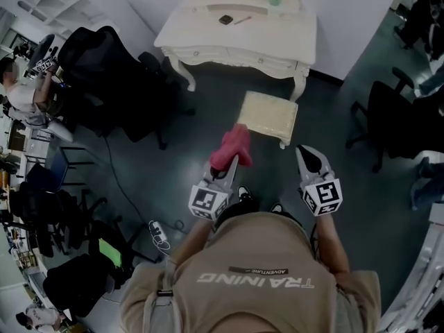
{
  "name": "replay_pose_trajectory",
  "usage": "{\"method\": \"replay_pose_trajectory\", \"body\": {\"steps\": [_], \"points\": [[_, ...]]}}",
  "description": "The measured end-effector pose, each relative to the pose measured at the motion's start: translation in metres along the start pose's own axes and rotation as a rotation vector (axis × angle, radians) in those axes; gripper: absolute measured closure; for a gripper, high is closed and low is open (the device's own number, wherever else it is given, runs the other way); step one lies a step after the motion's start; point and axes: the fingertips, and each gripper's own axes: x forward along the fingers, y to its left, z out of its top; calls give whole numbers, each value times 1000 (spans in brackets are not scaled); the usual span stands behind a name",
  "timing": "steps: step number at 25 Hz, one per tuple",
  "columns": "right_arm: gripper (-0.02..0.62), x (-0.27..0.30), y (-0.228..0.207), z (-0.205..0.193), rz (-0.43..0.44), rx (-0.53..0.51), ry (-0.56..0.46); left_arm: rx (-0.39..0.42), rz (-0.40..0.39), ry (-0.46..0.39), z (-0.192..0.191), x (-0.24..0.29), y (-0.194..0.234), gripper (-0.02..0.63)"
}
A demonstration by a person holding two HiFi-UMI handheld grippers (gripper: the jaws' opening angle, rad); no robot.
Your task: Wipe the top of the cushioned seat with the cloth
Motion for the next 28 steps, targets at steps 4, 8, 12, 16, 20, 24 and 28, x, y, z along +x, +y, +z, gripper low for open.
{"method": "replay_pose_trajectory", "body": {"steps": [4, 8, 12, 16, 20, 24, 28], "points": [[594, 38, 10, 13, -16, -26, 4, -11, -13, -13, 2, 7, 44, 568], [594, 72, 25, 10, -30, -18, 26, -28, -29, -14, -3, 11, 83, 568], [594, 104, 35, 10, -38, -21, 35, -31, -46, -14, -9, 19, 119, 568], [594, 121, 33, 6, -65, -2, 54, -47, -52, 3, -18, 23, 141, 568], [594, 137, 18, 6, -81, 11, 61, -73, -45, 17, -23, 39, 156, 568], [594, 155, -11, 0, -83, 26, 81, -82, -49, 36, -24, 71, 161, 568], [594, 183, -54, -4, -87, 63, 85, -70, -36, 51, -14, 116, 169, 568]]}}
